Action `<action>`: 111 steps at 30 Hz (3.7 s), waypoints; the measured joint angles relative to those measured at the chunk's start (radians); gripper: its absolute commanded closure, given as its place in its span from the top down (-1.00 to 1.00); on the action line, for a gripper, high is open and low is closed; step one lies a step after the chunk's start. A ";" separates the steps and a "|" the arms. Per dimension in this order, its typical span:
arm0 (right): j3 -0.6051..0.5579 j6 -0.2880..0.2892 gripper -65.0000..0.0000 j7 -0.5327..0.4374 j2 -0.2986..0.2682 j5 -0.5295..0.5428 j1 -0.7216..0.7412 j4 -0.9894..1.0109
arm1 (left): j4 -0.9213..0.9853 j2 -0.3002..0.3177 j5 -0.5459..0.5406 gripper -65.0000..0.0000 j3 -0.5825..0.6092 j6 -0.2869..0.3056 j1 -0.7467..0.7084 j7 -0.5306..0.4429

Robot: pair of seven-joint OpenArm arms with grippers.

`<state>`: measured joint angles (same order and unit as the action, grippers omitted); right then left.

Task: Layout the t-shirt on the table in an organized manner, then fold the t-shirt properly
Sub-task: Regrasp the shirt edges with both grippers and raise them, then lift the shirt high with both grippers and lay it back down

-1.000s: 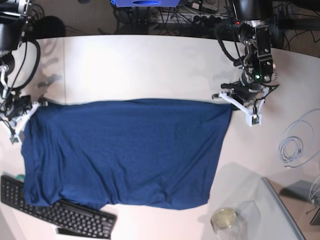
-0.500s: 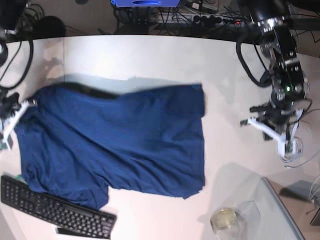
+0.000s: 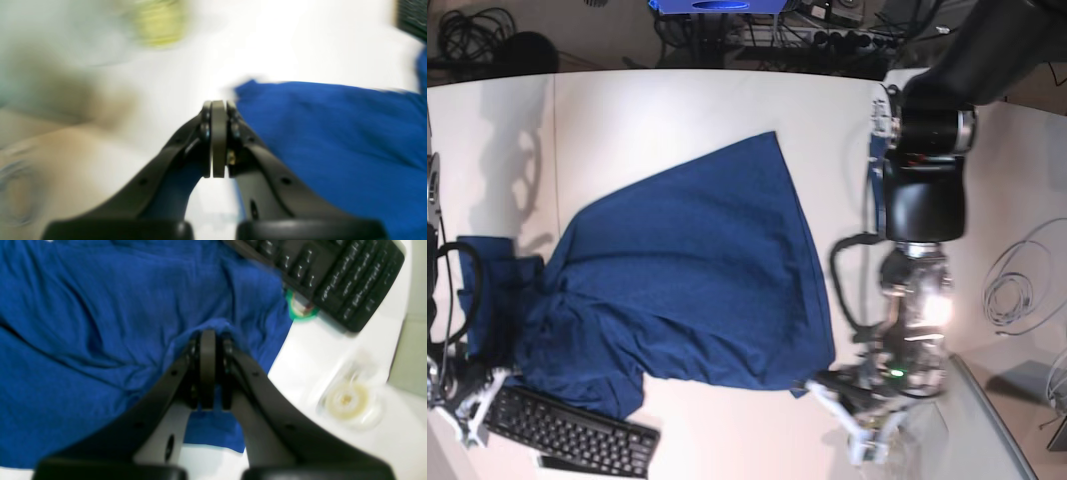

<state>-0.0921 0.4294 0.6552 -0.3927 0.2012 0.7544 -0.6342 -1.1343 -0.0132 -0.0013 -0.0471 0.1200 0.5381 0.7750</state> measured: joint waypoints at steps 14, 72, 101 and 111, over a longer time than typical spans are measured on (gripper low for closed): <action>0.166 -0.001 -0.98 0.025 0.027 -0.007 -0.315 -0.152 | 0.088 -0.132 -0.003 -0.41 0.223 0.010 -0.418 -0.268; 0.272 -0.002 -0.98 0.333 0.230 -0.014 -0.783 -0.943 | -0.190 0.134 -0.614 0.57 -0.312 0.176 -0.890 -0.412; 0.261 0.005 -0.98 0.336 0.192 0.006 -0.705 -0.889 | -0.324 0.236 -0.531 -1.00 -0.334 0.162 -0.533 0.000; 0.149 0.001 -0.98 0.019 0.072 -0.013 -0.048 -0.072 | 0.364 0.101 -0.152 -1.00 -0.068 0.169 0.087 -0.250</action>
<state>0.0566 0.4305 0.6739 -0.3202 0.1883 0.7059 -0.7067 -0.7704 0.0875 -0.1535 -0.1150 0.2893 0.6250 0.5251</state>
